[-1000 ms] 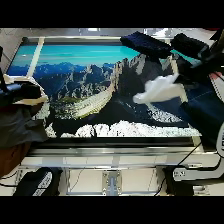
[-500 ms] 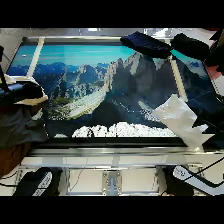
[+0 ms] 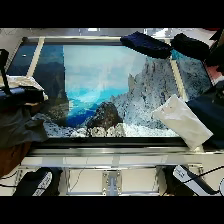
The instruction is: Fold the shirts.
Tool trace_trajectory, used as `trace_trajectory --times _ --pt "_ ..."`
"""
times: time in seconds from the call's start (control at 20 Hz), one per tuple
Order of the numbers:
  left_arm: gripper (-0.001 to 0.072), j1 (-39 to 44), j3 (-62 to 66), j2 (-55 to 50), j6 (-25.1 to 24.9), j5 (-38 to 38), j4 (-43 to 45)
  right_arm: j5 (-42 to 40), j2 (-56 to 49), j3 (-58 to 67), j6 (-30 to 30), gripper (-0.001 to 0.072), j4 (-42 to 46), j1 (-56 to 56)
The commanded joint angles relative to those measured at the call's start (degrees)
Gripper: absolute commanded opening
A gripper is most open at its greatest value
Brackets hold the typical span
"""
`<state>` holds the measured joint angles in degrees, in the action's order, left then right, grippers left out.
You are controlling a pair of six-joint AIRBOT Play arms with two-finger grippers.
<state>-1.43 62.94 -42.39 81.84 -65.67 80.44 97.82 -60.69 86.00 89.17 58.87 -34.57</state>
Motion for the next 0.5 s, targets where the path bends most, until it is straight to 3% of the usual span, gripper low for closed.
trace_trajectory --times 0.0,0.45 --pt "0.0015 0.0 0.0 0.0 0.0 -0.7 0.1 -10.5 3.3 3.5 -0.1 0.0512 -13.2 3.4" --pt "0.0015 0.0 0.0 0.0 0.0 -0.7 0.1 -10.3 3.9 3.5 -0.2 0.0512 -10.6 14.1"
